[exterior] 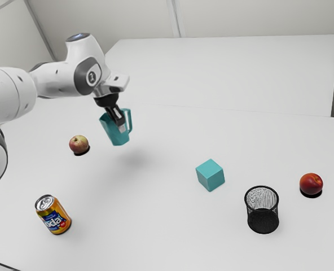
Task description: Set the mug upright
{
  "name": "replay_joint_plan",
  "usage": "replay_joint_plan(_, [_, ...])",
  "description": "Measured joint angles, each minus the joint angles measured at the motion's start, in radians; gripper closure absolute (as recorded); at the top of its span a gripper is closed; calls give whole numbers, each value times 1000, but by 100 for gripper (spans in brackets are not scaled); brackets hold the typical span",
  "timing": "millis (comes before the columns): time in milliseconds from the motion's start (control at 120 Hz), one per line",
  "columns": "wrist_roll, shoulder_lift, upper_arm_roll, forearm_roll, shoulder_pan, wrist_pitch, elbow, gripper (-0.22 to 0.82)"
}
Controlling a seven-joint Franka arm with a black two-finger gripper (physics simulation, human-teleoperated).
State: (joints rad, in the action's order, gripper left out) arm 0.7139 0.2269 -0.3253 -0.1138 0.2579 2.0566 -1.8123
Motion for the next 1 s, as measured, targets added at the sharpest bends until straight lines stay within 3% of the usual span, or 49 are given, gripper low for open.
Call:
replay_joint_plan(600, [-367, 158, 2, -16, 29, 219, -7, 78])
replay_joint_plan(825, [-423, 170, 2, -30, 35, 228, -7, 34])
replay_joint_plan(1000, [-453, 150, 0, -32, 41, 225, -1, 16])
